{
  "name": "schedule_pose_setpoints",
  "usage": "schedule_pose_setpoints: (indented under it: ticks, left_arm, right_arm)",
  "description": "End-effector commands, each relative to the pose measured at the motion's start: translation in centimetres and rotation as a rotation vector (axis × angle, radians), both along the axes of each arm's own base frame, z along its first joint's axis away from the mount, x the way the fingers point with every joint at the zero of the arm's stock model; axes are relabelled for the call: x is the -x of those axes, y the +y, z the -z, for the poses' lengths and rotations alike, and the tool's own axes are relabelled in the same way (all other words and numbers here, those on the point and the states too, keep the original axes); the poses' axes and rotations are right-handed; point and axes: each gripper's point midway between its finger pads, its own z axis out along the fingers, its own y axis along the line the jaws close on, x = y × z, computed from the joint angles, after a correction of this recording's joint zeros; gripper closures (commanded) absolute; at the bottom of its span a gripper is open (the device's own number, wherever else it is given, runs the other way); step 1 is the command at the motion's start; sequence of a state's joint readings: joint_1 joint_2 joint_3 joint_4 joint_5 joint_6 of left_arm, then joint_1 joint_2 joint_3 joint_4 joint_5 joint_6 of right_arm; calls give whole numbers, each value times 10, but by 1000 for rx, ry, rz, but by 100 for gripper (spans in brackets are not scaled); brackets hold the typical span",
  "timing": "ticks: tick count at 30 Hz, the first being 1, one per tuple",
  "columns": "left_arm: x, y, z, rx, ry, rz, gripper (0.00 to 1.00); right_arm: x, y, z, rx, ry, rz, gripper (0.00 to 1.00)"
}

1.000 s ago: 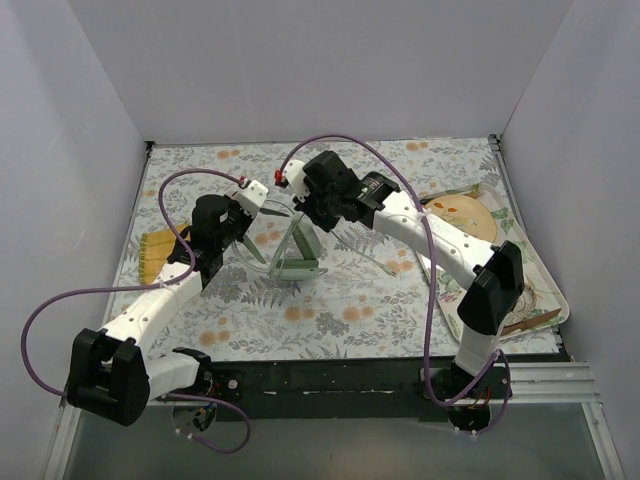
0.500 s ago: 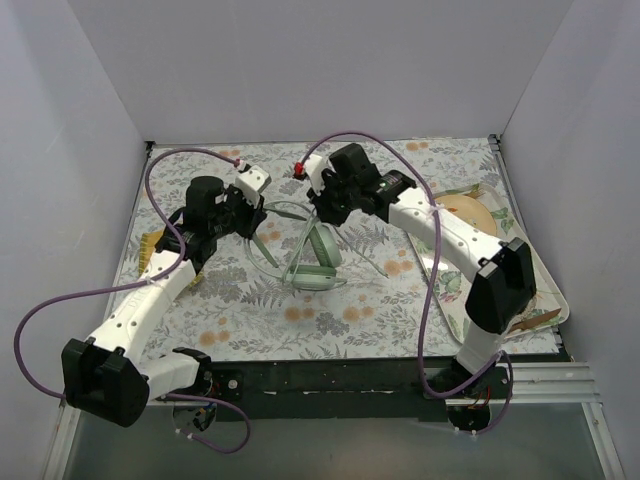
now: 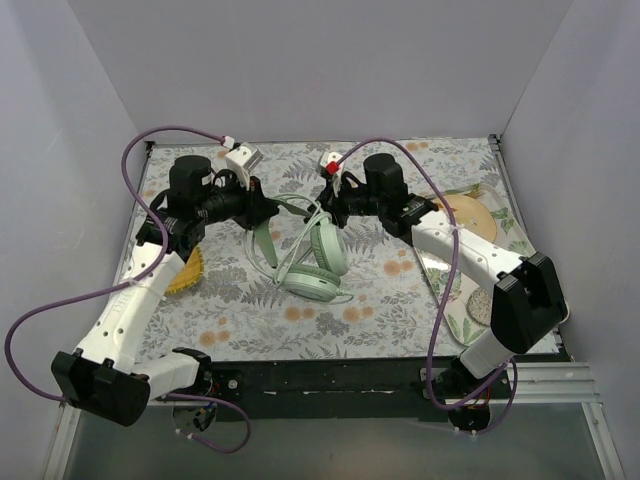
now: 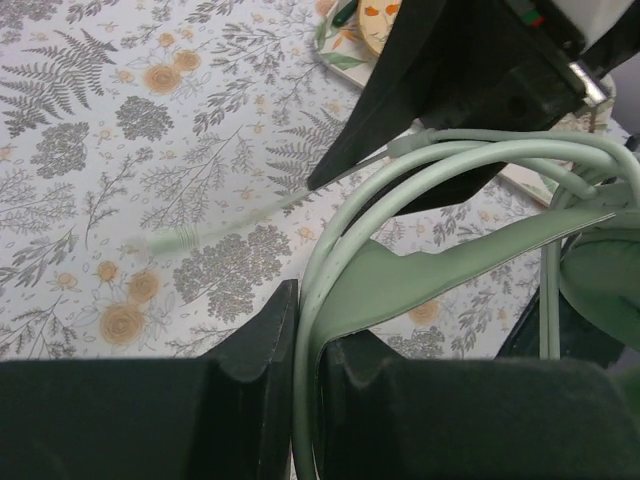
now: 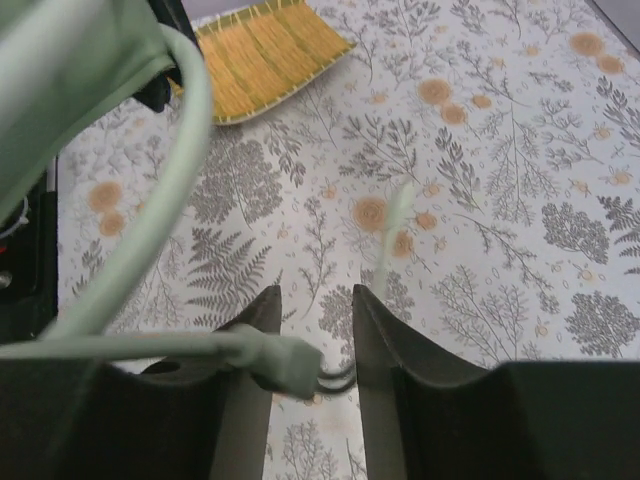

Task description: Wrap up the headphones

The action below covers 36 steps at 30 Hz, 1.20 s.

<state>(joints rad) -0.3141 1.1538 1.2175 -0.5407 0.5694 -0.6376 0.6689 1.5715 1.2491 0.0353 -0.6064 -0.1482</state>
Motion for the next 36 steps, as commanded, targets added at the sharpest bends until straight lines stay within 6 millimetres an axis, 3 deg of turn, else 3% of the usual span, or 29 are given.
schedule_pose_setpoints:
  ticks: [1, 6, 14, 24, 28, 33, 36]
  left_arm:
    - [25, -23, -76, 174, -77, 123, 100]
    - [17, -20, -96, 183, -89, 66, 100]
    - [1, -15, -108, 214, -69, -29, 100]
    - [-16, 5, -136, 305, -83, -156, 100]
    - [-19, 11, -139, 284, -126, -185, 100]
    - [-21, 18, -142, 248, -181, -206, 100]
    - [-22, 21, -142, 235, -204, -219, 100]
  right_arm:
    - [18, 17, -15, -134, -15, -98, 55]
    - [23, 14, -28, -194, -49, -89, 48]
    - [35, 1, -16, -200, -28, -60, 47]
    - [27, -1, 12, -162, 54, 11, 49]
    - [24, -5, 19, -149, 66, 51, 48]
    - [-2, -23, 29, -95, 56, 235, 46]
    - [-1, -27, 30, -103, 41, 241, 46]
